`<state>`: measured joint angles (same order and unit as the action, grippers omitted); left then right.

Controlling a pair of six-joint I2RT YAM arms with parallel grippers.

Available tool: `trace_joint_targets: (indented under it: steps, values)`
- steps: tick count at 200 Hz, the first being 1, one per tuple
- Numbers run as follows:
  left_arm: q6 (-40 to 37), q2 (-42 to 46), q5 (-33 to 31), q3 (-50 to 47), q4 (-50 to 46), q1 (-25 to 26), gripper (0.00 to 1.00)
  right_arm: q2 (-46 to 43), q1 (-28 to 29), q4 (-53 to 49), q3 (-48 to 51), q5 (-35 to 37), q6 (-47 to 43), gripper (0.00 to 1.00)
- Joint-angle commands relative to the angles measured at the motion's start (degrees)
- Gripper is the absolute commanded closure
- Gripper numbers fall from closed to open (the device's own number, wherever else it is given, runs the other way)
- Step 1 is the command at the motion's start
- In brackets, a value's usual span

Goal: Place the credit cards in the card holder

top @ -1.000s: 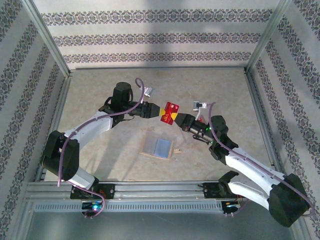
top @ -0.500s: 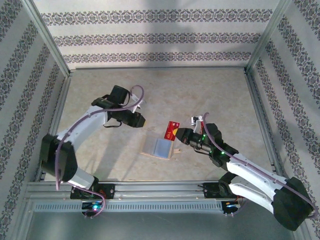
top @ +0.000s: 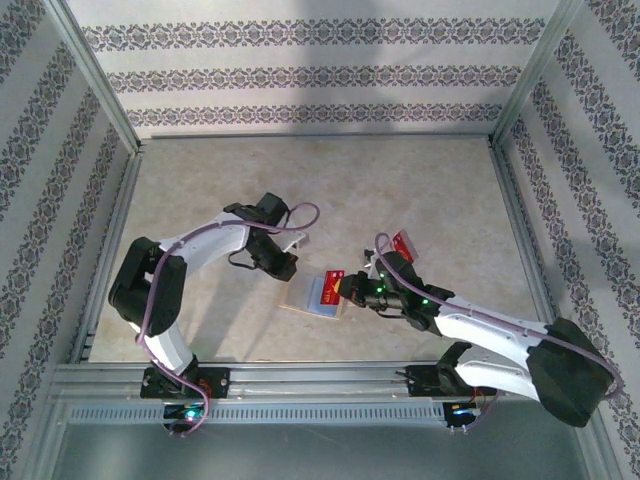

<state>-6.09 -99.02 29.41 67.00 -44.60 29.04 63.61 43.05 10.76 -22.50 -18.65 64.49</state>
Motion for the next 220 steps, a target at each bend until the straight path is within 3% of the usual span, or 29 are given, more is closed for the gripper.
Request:
trace_joint_targets:
  steps: [1, 147, 220]
  values:
    - [-1.3, -1.49, -2.59, -0.05, -1.13, 1.02, 1.0, 2.74, 1.19, 3.99, -0.88, 0.81, 2.5, 1.0]
    - [-0.24, -8.8, -5.94, 2.08, -1.51, 1.55, 1.0, 19.19, 3.12, 16.18, -4.83, -1.54, 5.61, 1.0]
    - [-0.55, -10.77, -7.32, 1.52, -1.12, 1.65, 1.0, 15.96, 2.82, 16.73, 0.18, -0.45, 6.84, 1.0]
